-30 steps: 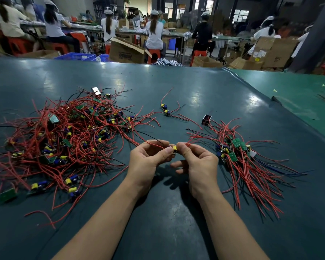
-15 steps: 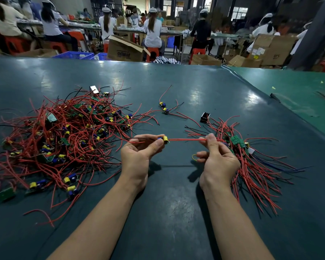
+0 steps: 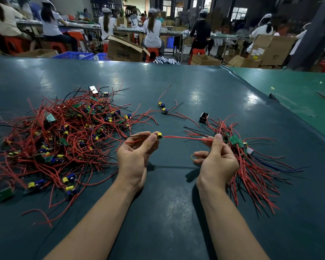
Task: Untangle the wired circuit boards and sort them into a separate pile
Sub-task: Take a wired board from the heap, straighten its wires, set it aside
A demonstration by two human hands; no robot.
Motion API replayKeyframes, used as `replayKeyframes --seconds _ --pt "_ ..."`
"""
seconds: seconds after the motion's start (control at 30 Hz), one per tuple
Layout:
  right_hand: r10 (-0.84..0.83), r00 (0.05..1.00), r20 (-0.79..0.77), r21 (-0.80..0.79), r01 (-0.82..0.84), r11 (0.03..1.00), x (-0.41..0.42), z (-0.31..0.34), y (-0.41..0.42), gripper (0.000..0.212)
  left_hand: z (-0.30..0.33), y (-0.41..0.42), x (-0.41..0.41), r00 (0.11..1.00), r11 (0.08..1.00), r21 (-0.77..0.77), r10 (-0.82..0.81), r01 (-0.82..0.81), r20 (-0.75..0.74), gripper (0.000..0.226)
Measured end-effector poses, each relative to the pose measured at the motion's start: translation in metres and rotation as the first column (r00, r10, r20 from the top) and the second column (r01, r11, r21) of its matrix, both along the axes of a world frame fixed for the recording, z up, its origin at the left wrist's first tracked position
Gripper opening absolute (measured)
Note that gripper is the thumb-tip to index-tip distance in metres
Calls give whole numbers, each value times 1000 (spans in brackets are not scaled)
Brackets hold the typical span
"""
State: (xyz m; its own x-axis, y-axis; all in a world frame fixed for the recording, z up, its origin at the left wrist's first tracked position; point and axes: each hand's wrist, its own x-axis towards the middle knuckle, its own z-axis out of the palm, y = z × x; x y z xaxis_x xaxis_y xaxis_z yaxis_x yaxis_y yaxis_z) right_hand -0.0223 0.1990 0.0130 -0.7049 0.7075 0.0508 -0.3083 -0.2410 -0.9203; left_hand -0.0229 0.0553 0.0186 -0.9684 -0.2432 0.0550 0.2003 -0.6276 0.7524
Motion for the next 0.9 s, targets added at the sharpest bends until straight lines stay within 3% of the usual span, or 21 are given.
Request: replayKeyframes --seconds 0.1,0.17,0.23,0.3,0.37,0.5,0.7,0.9 --pt "62 998 19 -1 -62 998 -1 -1 -2 26 3 -4 -1 998 999 11 47 -47 31 19" --pt "128 991 38 -22 -127 992 0 0 -3 39 6 -9 -1 998 999 37 38 -40 55 22" --pt "173 985 -2 -81 -173 982 0 2 -2 50 9 -13 0 996 996 78 -47 41 74 21" --pt "285 958 -22 -84 -286 954 2 3 -3 47 12 -12 3 982 980 119 -170 159 85 20" --pt "472 880 45 23 -473 881 5 3 -6 38 13 -10 4 960 961 105 -266 257 83 21" --pt "700 702 133 148 -712 687 10 5 -8 35 10 -2 7 935 927 -136 -334 349 120 22" --pt "808 585 65 7 -810 586 10 5 -9 33 9 3 16 880 815 -333 -456 474 137 25" --pt "714 695 83 21 -717 696 6 1 -10 17 7 6 16 898 810 -401 -431 427 87 20"
